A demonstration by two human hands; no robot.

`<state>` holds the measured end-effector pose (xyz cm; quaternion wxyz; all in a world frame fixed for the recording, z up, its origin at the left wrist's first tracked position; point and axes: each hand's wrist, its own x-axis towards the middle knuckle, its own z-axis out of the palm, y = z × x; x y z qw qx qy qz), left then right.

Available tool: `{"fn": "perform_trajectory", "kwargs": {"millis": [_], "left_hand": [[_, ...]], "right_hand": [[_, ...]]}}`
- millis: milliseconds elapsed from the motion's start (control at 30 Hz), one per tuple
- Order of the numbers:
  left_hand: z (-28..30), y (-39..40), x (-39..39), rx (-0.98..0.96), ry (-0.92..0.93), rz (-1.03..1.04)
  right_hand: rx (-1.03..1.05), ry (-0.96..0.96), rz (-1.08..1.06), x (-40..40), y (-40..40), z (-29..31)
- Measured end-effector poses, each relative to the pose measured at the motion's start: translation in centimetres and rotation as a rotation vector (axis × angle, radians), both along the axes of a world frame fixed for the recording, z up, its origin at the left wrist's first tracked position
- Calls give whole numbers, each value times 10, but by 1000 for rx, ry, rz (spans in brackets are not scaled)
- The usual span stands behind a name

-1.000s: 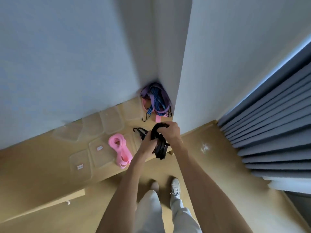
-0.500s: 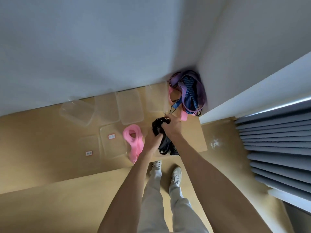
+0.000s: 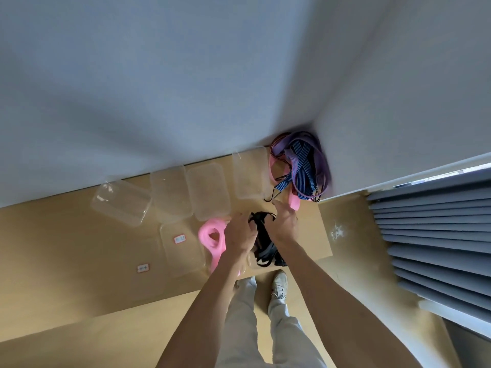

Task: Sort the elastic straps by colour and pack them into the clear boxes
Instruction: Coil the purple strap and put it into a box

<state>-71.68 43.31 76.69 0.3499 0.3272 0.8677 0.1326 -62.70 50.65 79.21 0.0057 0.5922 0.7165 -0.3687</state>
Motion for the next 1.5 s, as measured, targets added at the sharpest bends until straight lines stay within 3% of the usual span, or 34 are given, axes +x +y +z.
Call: {"fn": "perform_trajectory", "kwargs": {"millis": [100,367,533,800,1000,1500], "left_hand": [[-5,1,-1,-16,27,-75],[33,48,-10,215,74,-73],[59,89,-8,346,-76,-56],[51,123,13,202,-406,68],[50,133,28,309,-677,249],[58,134,18,226,-763,398]], "right_hand": [[-102,-105,52,-1,5,-3],[271,122,-279,-17,47,50],[227,90,-306,6,63,71],[-35,-164,-251,42,87,56],[-119,-219,-131,42,97,31],[-182,-249,-37,40,105,15]]}}
